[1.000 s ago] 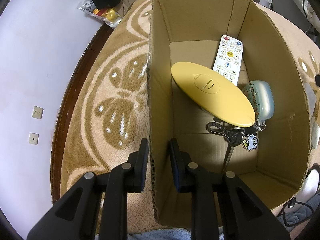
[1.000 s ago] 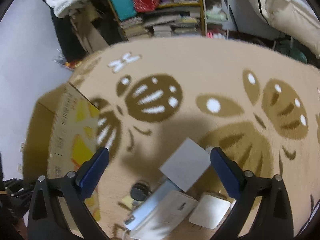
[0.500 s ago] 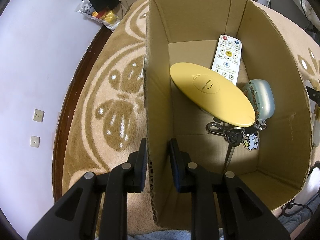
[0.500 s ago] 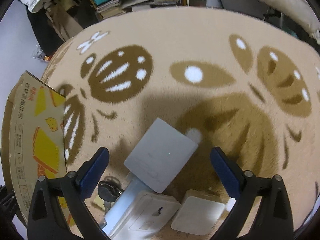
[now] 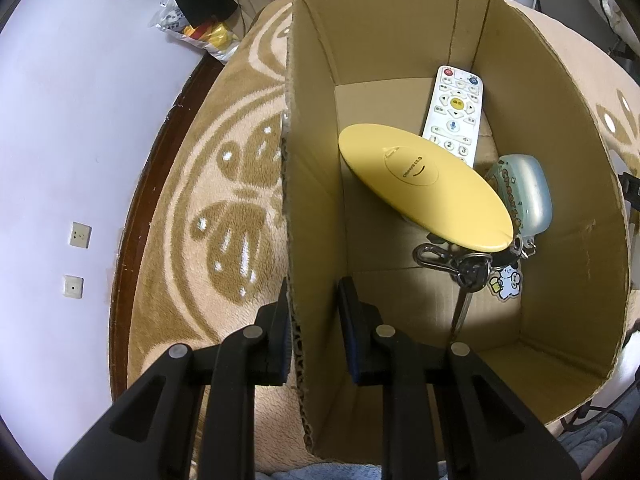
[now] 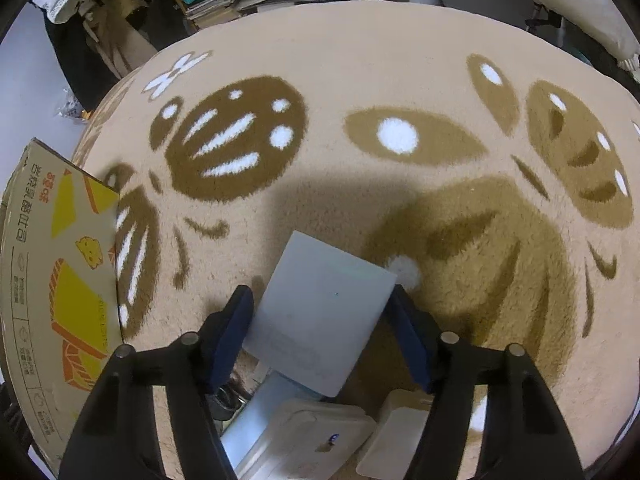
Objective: Organize rigid objects
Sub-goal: 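Grasp the white square charger from the pile with the right tool, then carry the white charger into the box and release it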
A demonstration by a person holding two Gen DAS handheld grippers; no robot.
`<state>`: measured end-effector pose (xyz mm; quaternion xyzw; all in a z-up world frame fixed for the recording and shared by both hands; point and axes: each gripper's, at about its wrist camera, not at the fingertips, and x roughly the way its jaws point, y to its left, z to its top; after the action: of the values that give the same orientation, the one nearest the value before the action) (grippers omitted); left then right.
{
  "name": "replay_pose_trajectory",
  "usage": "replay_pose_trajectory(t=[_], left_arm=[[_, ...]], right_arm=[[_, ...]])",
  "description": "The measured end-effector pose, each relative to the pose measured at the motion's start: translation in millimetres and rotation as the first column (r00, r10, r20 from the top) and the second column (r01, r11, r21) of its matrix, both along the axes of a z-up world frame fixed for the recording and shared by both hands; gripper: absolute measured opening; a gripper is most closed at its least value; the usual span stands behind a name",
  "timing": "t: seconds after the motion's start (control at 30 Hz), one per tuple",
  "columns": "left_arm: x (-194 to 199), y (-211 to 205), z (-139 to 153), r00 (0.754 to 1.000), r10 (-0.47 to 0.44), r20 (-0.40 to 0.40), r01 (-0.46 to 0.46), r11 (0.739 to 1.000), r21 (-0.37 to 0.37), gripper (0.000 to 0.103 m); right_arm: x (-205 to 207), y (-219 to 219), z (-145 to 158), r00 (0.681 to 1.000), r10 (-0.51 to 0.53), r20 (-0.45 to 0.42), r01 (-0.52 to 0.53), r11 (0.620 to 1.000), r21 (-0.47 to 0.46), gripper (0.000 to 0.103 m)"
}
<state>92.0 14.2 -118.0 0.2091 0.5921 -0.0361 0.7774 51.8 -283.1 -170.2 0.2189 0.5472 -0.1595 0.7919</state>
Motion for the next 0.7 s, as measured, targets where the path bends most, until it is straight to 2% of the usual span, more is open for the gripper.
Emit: replay_pose_trajectory(t=[0.1, 0.2, 0.4, 0.53, 0.7], left_arm=[[-0.1, -0.5, -1.1, 1.000, 0.000, -0.001, 0.000, 1.000, 0.003, 0.021], [-0.3, -0.5, -0.8, 1.000, 0.000, -0.001, 0.000, 1.000, 0.002, 0.021], [0.1, 0.2, -0.5, 1.000, 0.002, -0.005, -0.002, 1.000, 0.003, 0.021], [0.6, 0.8, -1.2, 1.000, 0.002, -0.008, -0.002, 1.000, 0.003, 0.021], [1.7, 0.9, 0.3, 1.000, 0.002, -0.007, -0.002, 1.000, 0.001, 0.021]], right_arm=[[5.1, 11.0, 3.9, 0.998, 0.024, 0.062, -0.024, 1.000, -0.009, 0.058], [11.6, 29.4, 7.5, 0.993, 0.089, 0.076, -0.084, 0.994, -0.073, 0.057], [19.1, 48.1, 16.3, 0.987, 0.128, 0.099, -0.116, 0.986, -0.117, 0.057], [20.1, 53.9, 25.6, 0.981, 0.144, 0.131, -0.132, 0.987, -0.093, 0.057], [13.1, 62.7, 48.5, 0.964, 0.177, 0.197, -0.159, 0.982, -0.106, 0.057]])
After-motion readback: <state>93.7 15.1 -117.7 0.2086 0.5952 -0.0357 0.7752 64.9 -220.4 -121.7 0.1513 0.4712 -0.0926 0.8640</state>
